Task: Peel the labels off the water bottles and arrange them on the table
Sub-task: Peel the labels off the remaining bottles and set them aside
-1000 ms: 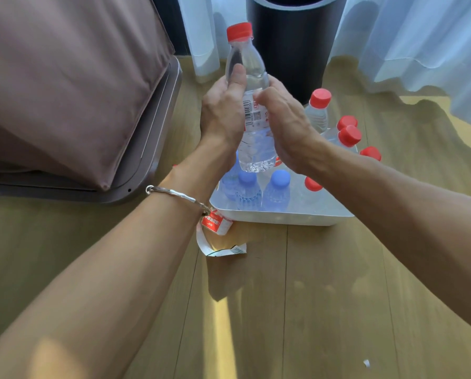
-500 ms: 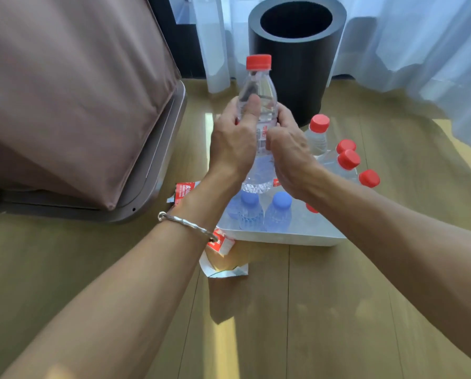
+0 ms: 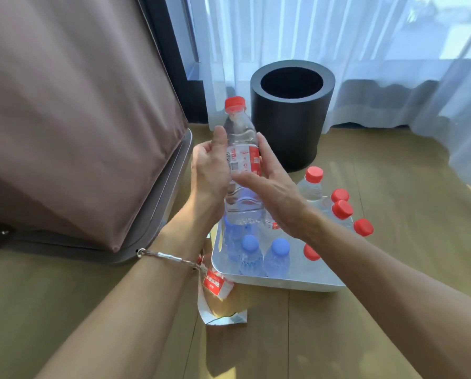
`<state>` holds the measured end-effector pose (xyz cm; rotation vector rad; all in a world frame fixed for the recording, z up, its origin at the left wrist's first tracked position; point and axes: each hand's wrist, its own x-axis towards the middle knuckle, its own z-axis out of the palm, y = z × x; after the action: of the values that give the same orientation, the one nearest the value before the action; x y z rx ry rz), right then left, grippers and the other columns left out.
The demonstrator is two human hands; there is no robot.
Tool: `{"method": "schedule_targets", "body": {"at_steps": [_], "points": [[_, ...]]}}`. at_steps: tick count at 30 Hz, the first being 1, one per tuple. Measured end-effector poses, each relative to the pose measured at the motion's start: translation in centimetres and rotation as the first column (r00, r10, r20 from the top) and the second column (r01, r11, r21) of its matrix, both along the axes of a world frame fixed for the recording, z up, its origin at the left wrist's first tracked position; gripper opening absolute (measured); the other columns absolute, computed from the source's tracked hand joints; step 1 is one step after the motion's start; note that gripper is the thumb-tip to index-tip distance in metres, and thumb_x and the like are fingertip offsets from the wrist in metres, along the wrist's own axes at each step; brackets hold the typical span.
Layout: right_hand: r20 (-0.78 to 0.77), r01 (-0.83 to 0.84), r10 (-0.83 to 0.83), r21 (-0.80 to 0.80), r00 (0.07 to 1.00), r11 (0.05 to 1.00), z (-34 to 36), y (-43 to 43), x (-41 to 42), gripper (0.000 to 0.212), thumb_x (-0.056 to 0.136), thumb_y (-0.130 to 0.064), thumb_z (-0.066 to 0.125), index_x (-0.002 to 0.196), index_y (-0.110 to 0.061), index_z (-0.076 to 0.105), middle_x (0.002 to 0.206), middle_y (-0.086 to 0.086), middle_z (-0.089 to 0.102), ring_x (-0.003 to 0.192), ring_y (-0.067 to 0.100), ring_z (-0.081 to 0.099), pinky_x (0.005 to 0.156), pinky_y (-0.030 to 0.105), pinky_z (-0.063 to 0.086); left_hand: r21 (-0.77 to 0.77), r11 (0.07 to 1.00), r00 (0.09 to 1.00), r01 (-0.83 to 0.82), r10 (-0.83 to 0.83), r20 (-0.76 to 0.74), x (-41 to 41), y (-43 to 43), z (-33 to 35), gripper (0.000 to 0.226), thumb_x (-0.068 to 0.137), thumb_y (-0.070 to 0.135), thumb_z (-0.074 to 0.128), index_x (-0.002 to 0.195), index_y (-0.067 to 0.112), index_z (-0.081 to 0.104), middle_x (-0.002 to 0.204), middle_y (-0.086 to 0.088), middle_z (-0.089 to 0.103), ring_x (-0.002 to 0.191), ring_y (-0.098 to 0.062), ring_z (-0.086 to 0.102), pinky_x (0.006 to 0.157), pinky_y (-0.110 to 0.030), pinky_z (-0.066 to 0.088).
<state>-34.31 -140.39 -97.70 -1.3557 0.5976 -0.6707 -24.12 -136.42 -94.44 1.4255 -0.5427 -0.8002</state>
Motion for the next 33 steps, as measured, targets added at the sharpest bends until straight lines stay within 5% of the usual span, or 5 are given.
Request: {"method": "schedule_targets", "body": {"at_steps": [7,14,25,29,33], "points": [[0.049,0.001,-0.001,0.014,0.999,1.000,2.3,-1.2,-1.5,0.090,0.077,-0.008,0.072,0.151,-0.022,0.022,0.119,0.015,0.056,0.104,0.025,0.065,0.085,0.046,0.058,0.073,0.949,0.861,0.307,-0.310,0.404,0.5,1.3,3.0,0.017,0.096,0.021,0.063,0.112,0.018,0.067,0.100,-0.001,0.076,0.092,-0.014,0.074,0.084,-0.031,0.059],[-0.158,-0.138,0.123,-0.087,0.980,0.987,2.4,-1.5,-3.2,0.114,0.073,-0.002,0.071,0.156,-0.027,-0.004,0.127,0.014,0.054,0.109,0.022,0.065,0.092,0.042,0.056,0.477,0.798,0.469,0.368,-0.602,0.646,1.8,1.9,4.2,0.048,0.078,0.049,0.076,0.120,0.029,0.066,0.104,0.013,0.074,0.096,0.000,0.069,0.095,-0.034,0.054],[-0.140,-0.047,0.032,-0.106,0.990,0.993,2.9,-1.3,-2.9,0.113,0.079,-0.003,0.072,0.157,-0.024,-0.007,0.131,0.010,0.053,0.111,0.018,0.065,0.097,0.040,0.054,0.256,0.952,0.321,0.166,-0.298,0.899,1.6,2.1,3.8,0.035,0.087,0.026,0.069,0.121,0.017,0.068,0.103,-0.005,0.076,0.089,-0.013,0.072,0.085,-0.035,0.058],[-0.175,-0.026,0.007,-0.109,0.985,0.994,2.5,-1.4,-3.9,0.112,0.081,-0.001,0.074,0.157,-0.022,-0.005,0.129,0.008,0.054,0.109,0.017,0.066,0.094,0.036,0.055,0.361,0.901,0.333,0.242,-0.426,0.841,1.8,2.0,3.9,0.041,0.084,0.030,0.075,0.122,0.018,0.068,0.105,-0.001,0.075,0.094,-0.008,0.070,0.090,-0.036,0.057],[-0.163,-0.009,-0.007,-0.100,0.987,0.995,2.4,-1.1,-4.0,0.086,0.077,-0.008,0.076,0.148,-0.011,0.028,0.112,0.008,0.062,0.089,0.012,0.068,0.079,0.030,0.056,0.353,0.900,0.296,0.257,-0.421,0.858,1.6,2.2,3.3,0.037,0.082,0.033,0.073,0.116,0.020,0.072,0.097,0.000,0.076,0.088,-0.014,0.071,0.084,-0.039,0.058]]}}
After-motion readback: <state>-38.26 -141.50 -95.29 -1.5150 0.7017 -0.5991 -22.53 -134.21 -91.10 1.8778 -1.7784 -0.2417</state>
